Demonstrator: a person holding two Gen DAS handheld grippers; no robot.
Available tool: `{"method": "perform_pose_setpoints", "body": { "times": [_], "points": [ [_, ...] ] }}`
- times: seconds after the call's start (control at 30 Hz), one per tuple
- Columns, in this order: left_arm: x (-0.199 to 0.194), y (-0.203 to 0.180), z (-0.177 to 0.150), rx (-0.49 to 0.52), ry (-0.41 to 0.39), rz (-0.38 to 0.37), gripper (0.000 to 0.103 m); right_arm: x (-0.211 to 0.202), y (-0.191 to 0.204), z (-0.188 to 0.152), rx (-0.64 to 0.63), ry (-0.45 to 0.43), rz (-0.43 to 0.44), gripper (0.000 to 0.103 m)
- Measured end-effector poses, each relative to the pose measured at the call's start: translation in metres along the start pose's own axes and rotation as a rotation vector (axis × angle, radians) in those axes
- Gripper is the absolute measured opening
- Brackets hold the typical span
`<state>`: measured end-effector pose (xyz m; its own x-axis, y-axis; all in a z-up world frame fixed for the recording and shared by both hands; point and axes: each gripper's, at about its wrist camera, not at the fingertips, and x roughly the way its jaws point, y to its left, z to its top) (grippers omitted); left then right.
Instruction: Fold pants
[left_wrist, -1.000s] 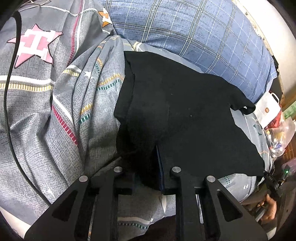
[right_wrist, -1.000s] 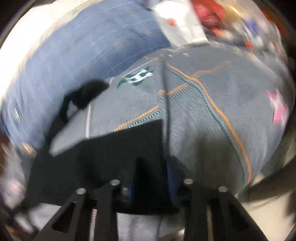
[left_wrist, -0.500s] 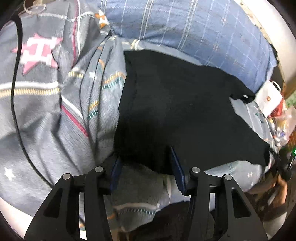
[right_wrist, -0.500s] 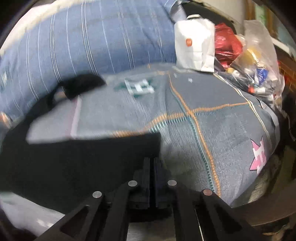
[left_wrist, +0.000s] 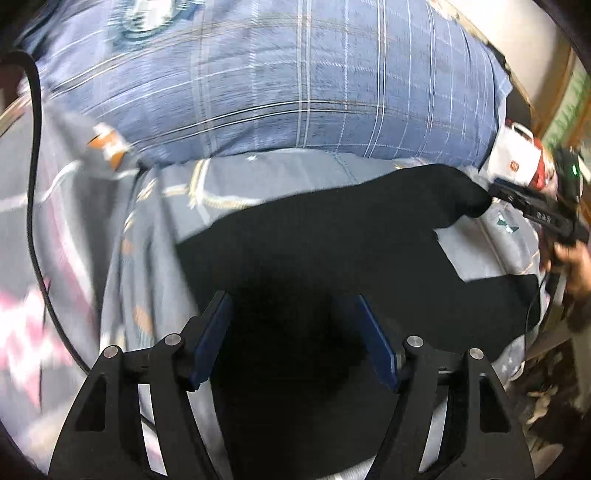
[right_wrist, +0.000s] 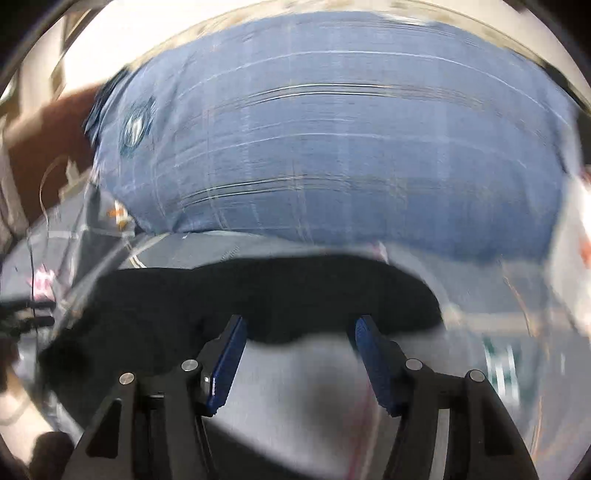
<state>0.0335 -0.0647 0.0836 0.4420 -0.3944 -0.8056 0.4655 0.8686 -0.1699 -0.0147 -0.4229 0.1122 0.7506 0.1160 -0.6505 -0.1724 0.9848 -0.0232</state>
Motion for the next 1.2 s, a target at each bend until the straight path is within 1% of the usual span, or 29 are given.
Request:
{"method": "perform_pose_setpoints", "body": {
  "times": [0.07,0.1,0.17,0.2,0.33,0.47,0.5,0.53,0.57,0.6,0.63,0.67,0.7,0.73,0.77,0.8,0.83,0.9,0.93,1.0,1.03,1.07,1.13,1.2],
  "points": [
    [0.021,0.003,0.022,0.047,0.040,-0.023,0.070,0.034,0.013,0.023,-0.129,0.074,0.036,0.059],
    [0.034,0.005,0.034,0.077,0.073,-0.043,0.070,0.053,0.021,0.034,-0.214,0.112,0.043,0.059],
    [0.055,0.008,0.050,0.104,0.113,-0.046,0.070,0.081,0.034,0.047,-0.324,0.160,0.035,0.060],
    [0.065,0.011,0.056,0.112,0.134,-0.047,0.070,0.092,0.036,0.049,-0.357,0.176,0.030,0.060],
    [0.105,0.027,0.074,0.142,0.220,-0.067,0.070,0.137,0.037,0.055,-0.468,0.269,0.087,0.060],
    [0.126,0.027,0.080,0.216,0.239,-0.086,0.070,0.168,0.036,0.053,-0.526,0.353,0.118,0.060],
    [0.130,0.025,0.082,0.230,0.241,-0.097,0.073,0.172,0.036,0.052,-0.525,0.365,0.125,0.060],
    [0.131,0.024,0.084,0.242,0.223,-0.105,0.080,0.174,0.037,0.053,-0.514,0.361,0.133,0.060],
    [0.133,0.021,0.085,0.258,0.227,-0.107,0.081,0.173,0.037,0.053,-0.503,0.356,0.139,0.053],
    [0.136,0.018,0.086,0.274,0.226,-0.106,0.081,0.173,0.038,0.052,-0.493,0.358,0.161,0.037],
    [0.136,0.014,0.087,0.291,0.215,-0.107,0.081,0.171,0.041,0.050,-0.494,0.353,0.166,0.031],
    [0.137,0.009,0.086,0.308,0.206,-0.102,0.080,0.169,0.047,0.046,-0.514,0.338,0.148,0.022],
    [0.135,0.005,0.085,0.313,0.193,-0.110,0.069,0.167,0.053,0.043,-0.538,0.325,0.123,0.014],
    [0.134,0.001,0.086,0.319,0.184,-0.124,0.046,0.164,0.060,0.039,-0.562,0.312,0.089,0.012],
    [0.131,-0.005,0.085,0.333,0.178,-0.145,0.036,0.159,0.065,0.036,-0.572,0.298,0.057,0.009],
    [0.126,-0.011,0.082,0.351,0.171,-0.137,0.022,0.152,0.068,0.035,-0.568,0.278,0.038,0.008],
    [0.119,-0.019,0.078,0.377,0.158,-0.119,0.013,0.143,0.069,0.035,-0.558,0.256,0.025,0.008],
    [0.099,-0.025,0.071,0.388,0.118,-0.121,0.012,0.116,0.069,0.037,-0.529,0.196,0.007,0.008],
    [0.090,-0.026,0.070,0.382,0.101,-0.127,0.011,0.094,0.068,0.038,-0.501,0.155,0.006,0.008],
    [0.051,-0.031,0.060,0.371,0.032,-0.152,0.011,0.059,0.069,0.035,-0.478,0.095,0.009,0.008],
    [0.034,-0.033,0.054,0.379,0.003,-0.159,0.011,0.033,0.072,0.029,-0.470,0.060,0.013,0.008],
    [0.012,-0.037,0.044,0.386,-0.030,-0.177,0.011,0.014,0.076,0.022,-0.457,0.035,0.018,0.008],
    [-0.021,-0.044,0.021,0.390,-0.062,-0.211,0.011,-0.027,0.082,0.002,-0.431,-0.009,0.032,0.008],
    [-0.047,-0.052,-0.014,0.390,-0.076,-0.239,0.011,-0.060,0.090,-0.024,-0.386,-0.044,0.059,0.008]
  ]
}}
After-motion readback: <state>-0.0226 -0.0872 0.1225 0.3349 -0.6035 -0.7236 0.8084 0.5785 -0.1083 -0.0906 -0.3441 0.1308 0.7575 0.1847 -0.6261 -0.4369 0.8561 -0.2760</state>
